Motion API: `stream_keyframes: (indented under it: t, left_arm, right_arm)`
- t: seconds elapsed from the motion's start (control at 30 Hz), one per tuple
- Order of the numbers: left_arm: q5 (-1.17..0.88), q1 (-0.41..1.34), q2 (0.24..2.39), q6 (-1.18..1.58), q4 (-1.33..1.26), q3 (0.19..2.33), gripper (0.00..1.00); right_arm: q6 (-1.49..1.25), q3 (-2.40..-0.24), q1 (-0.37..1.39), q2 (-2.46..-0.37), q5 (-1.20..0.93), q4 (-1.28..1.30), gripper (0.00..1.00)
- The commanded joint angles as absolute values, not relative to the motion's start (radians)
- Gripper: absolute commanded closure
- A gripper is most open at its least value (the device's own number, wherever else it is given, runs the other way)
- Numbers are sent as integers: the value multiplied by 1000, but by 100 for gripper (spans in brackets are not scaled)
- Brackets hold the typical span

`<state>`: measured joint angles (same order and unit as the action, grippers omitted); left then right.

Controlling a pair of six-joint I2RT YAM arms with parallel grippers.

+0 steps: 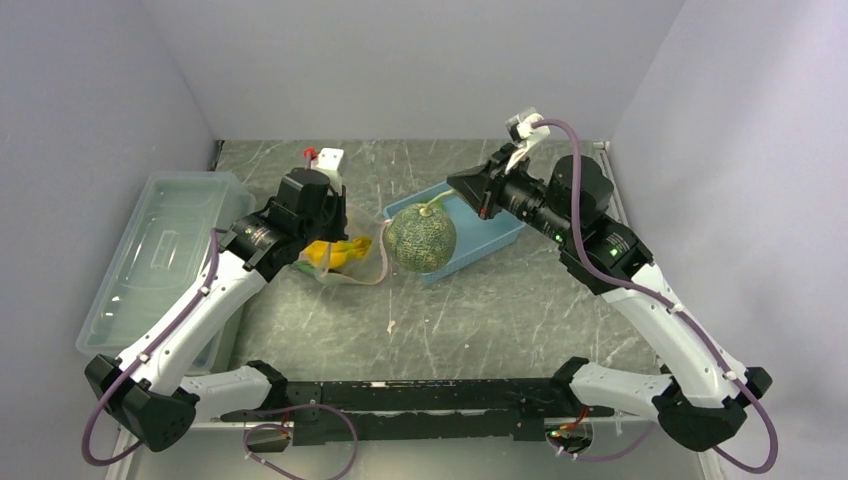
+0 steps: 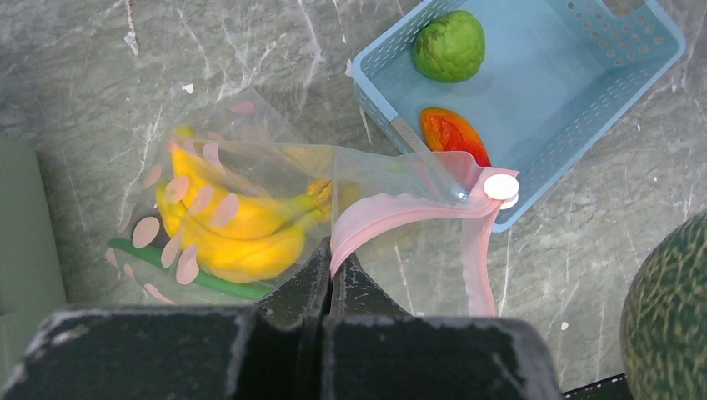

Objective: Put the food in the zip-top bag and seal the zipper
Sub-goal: Place the fake vegetable in the zipper food storage bag.

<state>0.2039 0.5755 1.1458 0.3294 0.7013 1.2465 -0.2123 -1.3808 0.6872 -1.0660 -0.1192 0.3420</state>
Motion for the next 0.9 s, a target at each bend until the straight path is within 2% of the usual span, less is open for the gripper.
stream_keyframes:
  t: [0.0,0.6,0.87]
  left_arm:
    - [215,561,1149,365,661,1246,100]
    - [157,527,1127,392,645,1240,100]
    - [138,519,1114,396,639,1238,100]
  right_arm:
    - [-237,-1442,733,-1094,-172,258,100]
    - [-275,-1543,849,-1303,-140,176,100]
    - [-310,-1503,854,-1367,-122,130,100]
